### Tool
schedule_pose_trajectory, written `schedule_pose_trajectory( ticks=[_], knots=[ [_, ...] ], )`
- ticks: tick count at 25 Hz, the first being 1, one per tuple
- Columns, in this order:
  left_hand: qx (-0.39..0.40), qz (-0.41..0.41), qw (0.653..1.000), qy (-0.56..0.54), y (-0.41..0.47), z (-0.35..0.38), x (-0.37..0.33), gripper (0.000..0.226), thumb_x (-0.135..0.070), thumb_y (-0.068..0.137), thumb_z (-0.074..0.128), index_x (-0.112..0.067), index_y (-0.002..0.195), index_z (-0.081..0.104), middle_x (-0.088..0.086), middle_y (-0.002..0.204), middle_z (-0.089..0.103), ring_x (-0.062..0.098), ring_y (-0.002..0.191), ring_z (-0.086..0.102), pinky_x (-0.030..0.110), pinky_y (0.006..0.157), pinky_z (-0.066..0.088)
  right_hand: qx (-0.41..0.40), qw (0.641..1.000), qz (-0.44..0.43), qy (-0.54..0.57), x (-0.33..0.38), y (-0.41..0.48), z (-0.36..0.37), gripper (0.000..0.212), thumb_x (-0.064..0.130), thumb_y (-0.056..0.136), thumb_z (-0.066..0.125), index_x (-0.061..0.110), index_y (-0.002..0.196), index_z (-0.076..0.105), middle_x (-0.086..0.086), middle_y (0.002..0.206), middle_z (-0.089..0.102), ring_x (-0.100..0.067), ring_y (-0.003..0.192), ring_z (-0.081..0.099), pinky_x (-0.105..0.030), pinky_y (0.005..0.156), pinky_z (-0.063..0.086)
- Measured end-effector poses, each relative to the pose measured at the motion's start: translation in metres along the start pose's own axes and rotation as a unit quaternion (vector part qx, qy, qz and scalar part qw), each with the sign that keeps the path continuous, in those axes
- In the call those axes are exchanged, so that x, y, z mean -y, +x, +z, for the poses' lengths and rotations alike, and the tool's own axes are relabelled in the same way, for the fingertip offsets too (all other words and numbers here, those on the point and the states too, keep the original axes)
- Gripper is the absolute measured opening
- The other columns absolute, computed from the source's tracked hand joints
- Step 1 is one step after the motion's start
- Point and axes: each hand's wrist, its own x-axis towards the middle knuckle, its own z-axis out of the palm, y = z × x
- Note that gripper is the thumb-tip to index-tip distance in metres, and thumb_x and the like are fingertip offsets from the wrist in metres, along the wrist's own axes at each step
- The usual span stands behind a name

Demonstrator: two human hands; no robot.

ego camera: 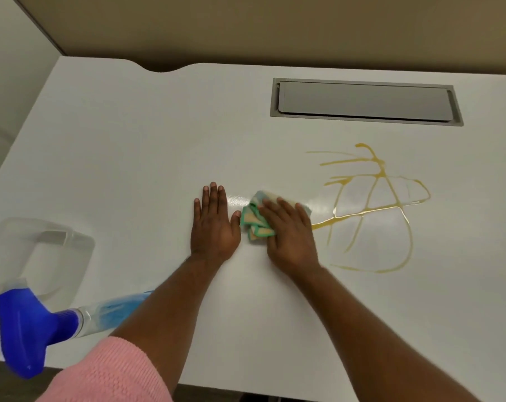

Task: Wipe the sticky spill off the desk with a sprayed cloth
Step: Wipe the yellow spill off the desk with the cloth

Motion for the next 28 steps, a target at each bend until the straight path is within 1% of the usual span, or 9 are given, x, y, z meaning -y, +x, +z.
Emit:
schedule_pose_trajectory(
  ticks=[5, 8, 11, 14, 16, 18, 22, 25, 28],
  knots=[
    [0.006, -0.003, 0.999, 0.034, -0.001, -0.001, -0.002, 0.069, -0.039, 0.107, 0.032, -0.002, 0.161, 0.011, 0.017, 0.171, 0.008, 0.030, 0.159, 0.003, 0.048, 0.129, 0.004, 0.012, 1.000, -0.004, -0.014, -0.005, -0.023, -0.003, 0.060, 0.026, 0.089, 0.040, 0.021, 0.146, 0.055, 0.003, 0.155, 0.050, -0.025, 0.148, 0.039, -0.049, 0.123, 0.022],
    [0.009, 0.017, 1.000, 0.017, -0.003, -0.003, -0.011, 0.067, -0.037, 0.106, 0.035, -0.002, 0.161, 0.014, 0.016, 0.171, 0.009, 0.029, 0.159, 0.004, 0.049, 0.129, 0.003, -0.037, 0.994, 0.096, -0.047, -0.039, -0.023, -0.024, 0.066, 0.021, 0.084, 0.045, 0.023, 0.150, 0.049, 0.005, 0.158, 0.045, -0.025, 0.150, 0.035, -0.046, 0.124, 0.018],
    [0.018, 0.051, 0.998, -0.009, -0.004, 0.003, -0.035, 0.067, -0.038, 0.107, 0.032, -0.004, 0.161, 0.011, 0.013, 0.172, 0.005, 0.026, 0.159, -0.001, 0.047, 0.129, 0.000, -0.085, 0.972, 0.206, -0.070, -0.087, -0.045, -0.051, 0.070, 0.023, 0.082, 0.042, 0.023, 0.152, 0.046, 0.003, 0.160, 0.043, -0.024, 0.150, 0.033, -0.045, 0.124, 0.017],
    [0.023, 0.096, 0.995, -0.026, -0.004, 0.011, -0.066, 0.066, -0.037, 0.107, 0.032, -0.005, 0.161, 0.013, 0.012, 0.172, 0.006, 0.025, 0.159, 0.000, 0.046, 0.129, -0.002, -0.104, 0.950, 0.274, -0.107, -0.115, -0.063, -0.072, 0.070, 0.032, 0.082, 0.039, 0.022, 0.151, 0.048, 0.000, 0.158, 0.046, -0.028, 0.145, 0.040, -0.045, 0.118, 0.026],
    [0.030, 0.113, 0.993, -0.027, -0.006, 0.016, -0.076, 0.066, -0.037, 0.107, 0.032, -0.005, 0.161, 0.013, 0.012, 0.172, 0.007, 0.025, 0.159, 0.000, 0.046, 0.129, -0.001, -0.088, 0.942, 0.299, -0.123, -0.111, -0.060, -0.074, 0.069, 0.037, 0.082, 0.047, 0.024, 0.150, 0.048, 0.001, 0.157, 0.047, -0.032, 0.135, 0.045, -0.045, 0.106, 0.033],
    [0.036, 0.117, 0.992, -0.025, -0.009, 0.020, -0.079, 0.065, -0.035, 0.107, 0.033, -0.005, 0.161, 0.013, 0.012, 0.172, 0.007, 0.025, 0.159, 0.000, 0.046, 0.129, 0.000, -0.071, 0.944, 0.296, -0.128, -0.092, -0.058, -0.067, 0.069, 0.039, 0.081, 0.057, 0.025, 0.148, 0.049, 0.001, 0.157, 0.048, -0.035, 0.123, 0.049, -0.046, 0.094, 0.037],
    [0.032, 0.113, 0.993, -0.012, -0.010, 0.022, -0.079, 0.065, -0.032, 0.106, 0.035, -0.004, 0.161, 0.015, 0.013, 0.171, 0.009, 0.026, 0.159, 0.002, 0.046, 0.129, 0.003, -0.072, 0.968, 0.210, -0.120, -0.036, -0.079, -0.028, 0.071, 0.040, 0.077, 0.064, 0.027, 0.146, 0.052, -0.001, 0.154, 0.050, -0.033, 0.113, 0.053, -0.040, 0.082, 0.037],
    [0.035, 0.113, 0.993, 0.007, -0.009, 0.023, -0.078, 0.064, -0.034, 0.107, 0.032, -0.004, 0.161, 0.014, 0.014, 0.171, 0.009, 0.027, 0.159, 0.002, 0.046, 0.129, 0.004, -0.053, 0.979, 0.159, -0.116, -0.016, -0.100, -0.011, 0.069, 0.042, 0.081, 0.062, 0.034, 0.148, 0.049, 0.001, 0.160, 0.044, -0.029, 0.121, 0.050, -0.039, 0.084, 0.036],
    [0.022, 0.112, 0.993, 0.003, -0.011, 0.023, -0.079, 0.065, -0.036, 0.105, 0.029, -0.002, 0.160, 0.017, 0.015, 0.171, 0.012, 0.028, 0.159, 0.006, 0.047, 0.129, 0.007, -0.063, 0.979, 0.156, -0.119, -0.040, -0.114, -0.022, 0.063, 0.042, 0.083, 0.060, 0.035, 0.146, 0.051, 0.004, 0.160, 0.043, -0.028, 0.123, 0.049, -0.040, 0.088, 0.035]
  ],
)
